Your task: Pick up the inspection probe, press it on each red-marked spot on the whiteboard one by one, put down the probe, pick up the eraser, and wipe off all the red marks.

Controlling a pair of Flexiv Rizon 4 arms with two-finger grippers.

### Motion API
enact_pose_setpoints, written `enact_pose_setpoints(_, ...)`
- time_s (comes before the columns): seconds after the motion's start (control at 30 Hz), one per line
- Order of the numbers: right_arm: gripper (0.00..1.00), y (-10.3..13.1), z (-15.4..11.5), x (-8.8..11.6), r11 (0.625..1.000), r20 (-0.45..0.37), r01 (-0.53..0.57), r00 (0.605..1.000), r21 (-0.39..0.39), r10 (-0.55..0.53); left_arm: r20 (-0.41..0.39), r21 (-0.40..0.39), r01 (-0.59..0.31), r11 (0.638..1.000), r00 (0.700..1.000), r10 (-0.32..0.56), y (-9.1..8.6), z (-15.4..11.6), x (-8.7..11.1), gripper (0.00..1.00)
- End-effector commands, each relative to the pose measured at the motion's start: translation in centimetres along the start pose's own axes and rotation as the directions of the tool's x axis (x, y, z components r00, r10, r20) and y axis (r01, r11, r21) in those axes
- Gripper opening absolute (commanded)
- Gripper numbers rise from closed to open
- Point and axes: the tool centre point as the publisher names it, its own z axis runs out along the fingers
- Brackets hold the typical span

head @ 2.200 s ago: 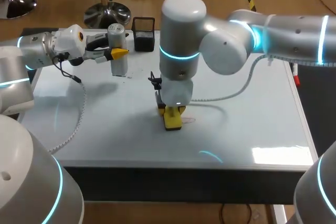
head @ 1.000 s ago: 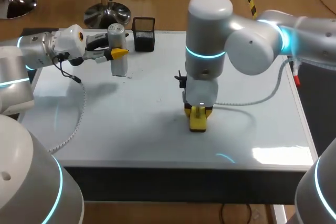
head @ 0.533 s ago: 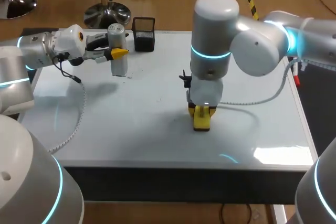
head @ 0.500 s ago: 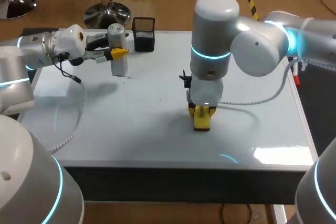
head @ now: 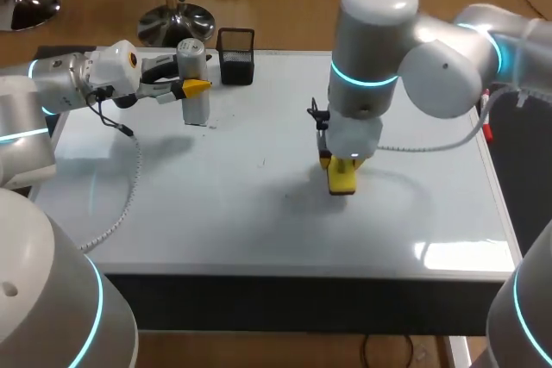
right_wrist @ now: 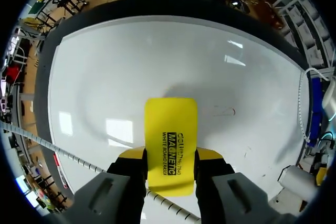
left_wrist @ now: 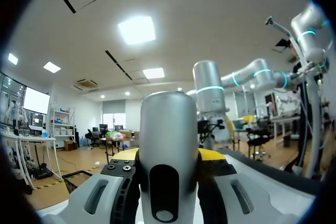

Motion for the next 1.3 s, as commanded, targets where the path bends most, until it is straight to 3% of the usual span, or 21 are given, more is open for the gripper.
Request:
enact_pose_setpoints(0.03, 0.00, -0.7, -1.1, 0.6, 1.000, -0.005, 0.016, 1.000, -0.008, -0.016, 0.001, 0.000, -0.002, 1.000, 1.000, 0.002, -0.1, 0.0, 0.1, 0.00)
enact_pose_setpoints(0.3, 0.00, -4.3, -1.2, 2.0, 0.999, -0.018, 0.036, 0.999, -0.021, -0.036, 0.001, 0.000, -0.002, 1.000, 1.000, 0.002, -0.1, 0.0, 0.1, 0.00)
enact_pose_setpoints(0.7, 0.00, -13.8, -1.6, 5.2, 1.000, -0.085, 0.009, 0.996, -0.029, -0.011, 0.001, 0.000, -0.002, 1.000, 1.000, 0.002, -0.1, 0.0, 0.1, 0.00)
enact_pose_setpoints(1.07, 0.00, -20.9, -1.9, 6.1, 0.999, -0.056, -0.002, 0.998, -0.049, -0.001, 0.001, 0.000, -0.002, 1.000, 1.000, 0.002, -0.1, 0.0, 0.1, 0.00)
enact_pose_setpoints(1.3, 0.00, -24.4, -2.5, 5.6, 0.998, -0.041, -0.001, 0.999, -0.055, -0.001, 0.001, 0.000, -0.002, 1.000, 1.000, 0.002, -0.1, 0.0, 0.1, 0.00)
